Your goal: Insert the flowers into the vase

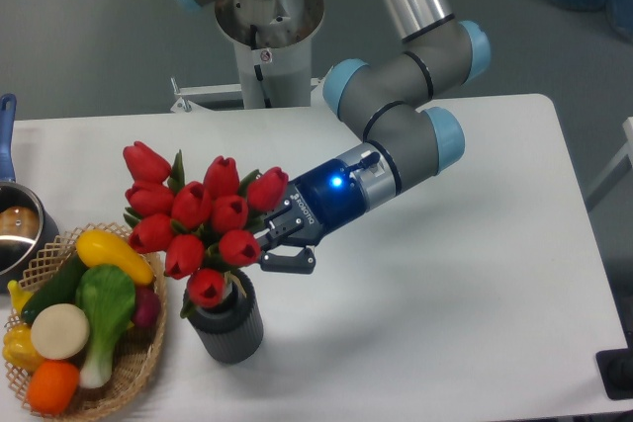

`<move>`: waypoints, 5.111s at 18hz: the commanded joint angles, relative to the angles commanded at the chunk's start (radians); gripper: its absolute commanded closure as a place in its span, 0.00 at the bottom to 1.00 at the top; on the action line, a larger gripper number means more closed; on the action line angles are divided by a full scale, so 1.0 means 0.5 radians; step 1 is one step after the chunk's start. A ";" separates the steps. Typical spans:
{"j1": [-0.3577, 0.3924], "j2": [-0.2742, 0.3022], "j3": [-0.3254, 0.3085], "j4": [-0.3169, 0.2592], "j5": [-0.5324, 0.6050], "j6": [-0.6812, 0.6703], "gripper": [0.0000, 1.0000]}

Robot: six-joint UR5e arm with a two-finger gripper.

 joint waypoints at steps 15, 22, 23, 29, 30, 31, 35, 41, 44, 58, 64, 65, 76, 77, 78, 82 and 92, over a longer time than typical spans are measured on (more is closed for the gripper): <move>-0.009 -0.123 -0.092 0.000 0.012 0.288 0.82; -0.031 -0.166 -0.104 0.000 0.028 0.325 0.82; -0.034 -0.178 -0.108 0.000 0.028 0.350 0.82; -0.034 -0.215 -0.117 0.000 0.028 0.420 0.82; -0.034 -0.221 -0.120 0.000 0.028 0.423 0.82; -0.031 -0.233 -0.120 0.000 0.028 0.439 0.82; -0.031 -0.255 -0.132 0.000 0.028 0.488 0.82; -0.031 -0.255 -0.169 0.000 0.028 0.549 0.81; -0.031 -0.255 -0.169 0.000 0.028 0.552 0.80; -0.025 -0.248 -0.175 0.000 0.028 0.552 0.65; -0.021 -0.248 -0.175 0.000 0.028 0.558 0.59; -0.021 -0.245 -0.175 0.000 0.028 0.558 0.57; 0.046 -0.175 -0.178 0.000 0.031 0.552 0.00; 0.058 -0.172 -0.181 0.000 0.034 0.552 0.00; 0.067 -0.169 -0.181 0.000 0.043 0.555 0.00; 0.141 -0.025 -0.169 0.000 0.319 0.534 0.00; 0.383 0.263 -0.098 0.000 0.923 0.494 0.00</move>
